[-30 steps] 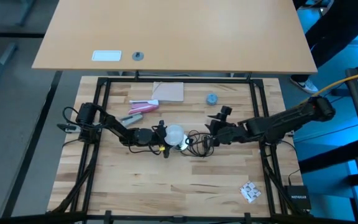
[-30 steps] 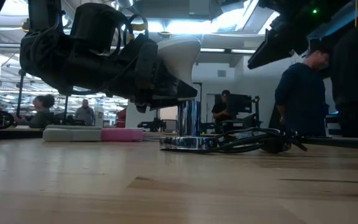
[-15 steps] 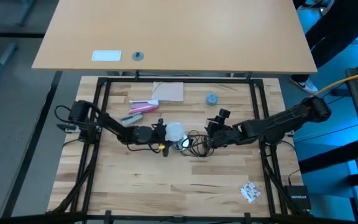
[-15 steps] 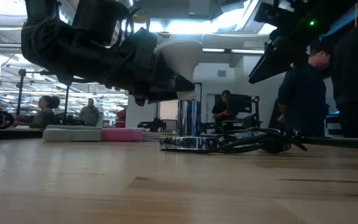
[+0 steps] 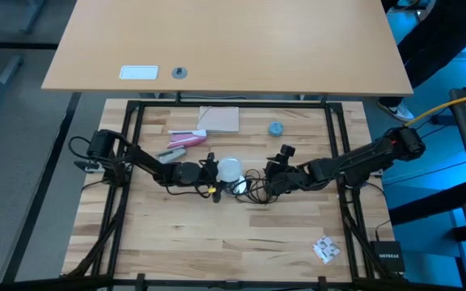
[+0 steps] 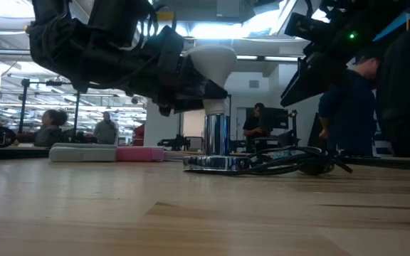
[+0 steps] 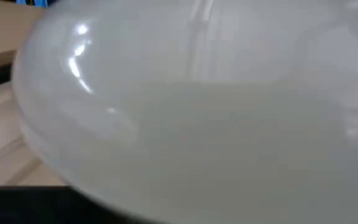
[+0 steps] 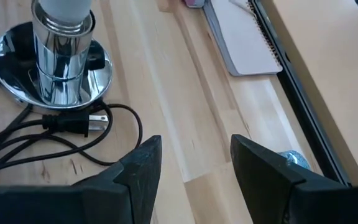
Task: Screw lightbulb
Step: Insert the white lightbulb into the desk lamp
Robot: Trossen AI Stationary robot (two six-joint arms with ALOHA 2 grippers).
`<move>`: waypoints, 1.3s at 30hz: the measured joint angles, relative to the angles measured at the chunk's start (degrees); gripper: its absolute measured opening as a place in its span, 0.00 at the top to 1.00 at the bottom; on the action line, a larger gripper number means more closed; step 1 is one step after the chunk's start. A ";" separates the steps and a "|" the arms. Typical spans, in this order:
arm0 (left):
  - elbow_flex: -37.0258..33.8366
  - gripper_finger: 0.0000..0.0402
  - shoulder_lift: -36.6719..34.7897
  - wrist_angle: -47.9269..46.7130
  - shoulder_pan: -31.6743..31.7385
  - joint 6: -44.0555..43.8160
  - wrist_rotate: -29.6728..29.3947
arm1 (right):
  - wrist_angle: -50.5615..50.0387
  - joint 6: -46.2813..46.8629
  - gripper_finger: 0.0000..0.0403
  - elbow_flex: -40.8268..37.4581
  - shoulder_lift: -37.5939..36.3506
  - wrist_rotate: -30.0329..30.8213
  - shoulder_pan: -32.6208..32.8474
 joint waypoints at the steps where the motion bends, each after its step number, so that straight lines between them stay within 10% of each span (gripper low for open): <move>1: 0.10 0.52 0.00 -0.01 -0.01 0.19 -0.02 | -0.04 0.00 0.51 0.00 0.00 -0.01 0.00; 39: 0.43 0.60 -0.06 -1.32 0.49 11.29 13.66 | 2.81 -6.53 0.51 0.00 -0.04 -10.34 0.02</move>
